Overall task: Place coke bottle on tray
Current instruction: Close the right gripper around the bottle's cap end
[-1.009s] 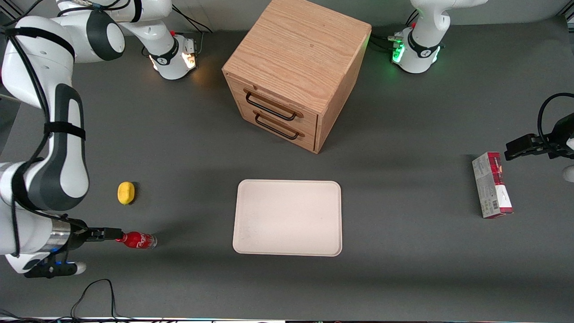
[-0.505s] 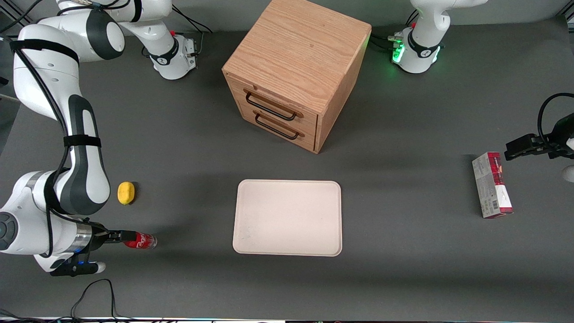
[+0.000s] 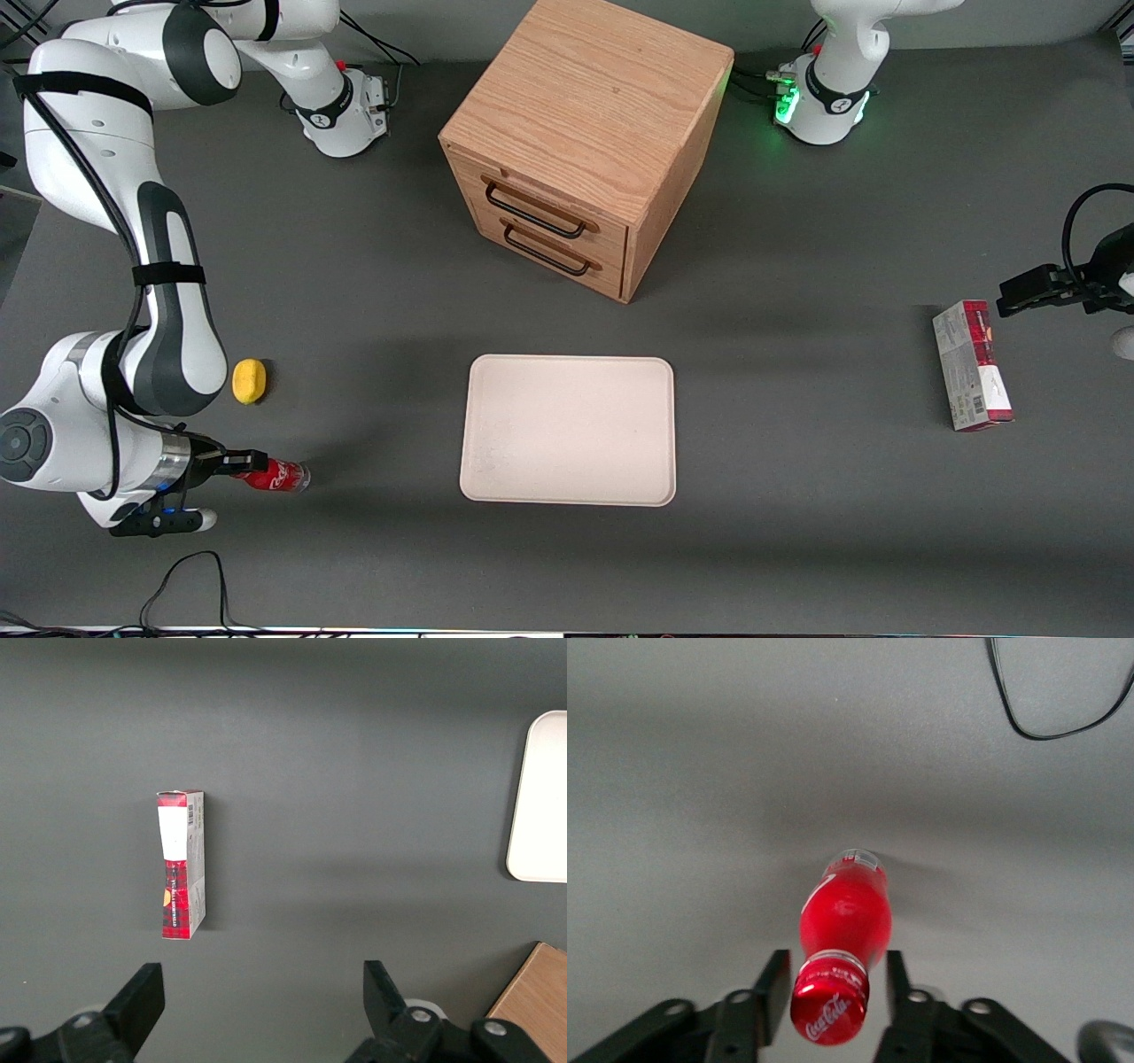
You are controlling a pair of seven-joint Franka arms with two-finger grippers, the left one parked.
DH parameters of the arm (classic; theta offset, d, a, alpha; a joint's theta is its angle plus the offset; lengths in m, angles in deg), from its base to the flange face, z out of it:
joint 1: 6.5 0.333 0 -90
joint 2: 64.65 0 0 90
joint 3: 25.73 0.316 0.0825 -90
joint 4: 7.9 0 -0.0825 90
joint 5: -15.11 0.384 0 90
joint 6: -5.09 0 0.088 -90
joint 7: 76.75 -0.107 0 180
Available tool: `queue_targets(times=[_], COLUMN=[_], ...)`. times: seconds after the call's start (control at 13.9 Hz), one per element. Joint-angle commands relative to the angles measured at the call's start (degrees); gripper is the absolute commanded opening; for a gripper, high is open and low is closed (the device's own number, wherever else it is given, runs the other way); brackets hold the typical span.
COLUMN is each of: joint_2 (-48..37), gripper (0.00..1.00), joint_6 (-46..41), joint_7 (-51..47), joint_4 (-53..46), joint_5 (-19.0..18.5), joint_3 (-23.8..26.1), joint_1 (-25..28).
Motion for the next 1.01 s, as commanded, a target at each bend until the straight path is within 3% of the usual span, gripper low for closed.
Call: queue_targets(times=[0.0,0.5,0.94], joint_2=[-2.28,-5.87,-16.77], gripper=[0.00,0.00,0.00], joint_6=[1.14,0.35,-16.05], joint_7=[0.61,-2.72,-8.34], joint_4=[2.64,2.64,0.54], joint_5=[1.62,1.53,0.83], joint_3=[-0.25,0.27,0.71], joint_1=[0.06,0.33,0.33])
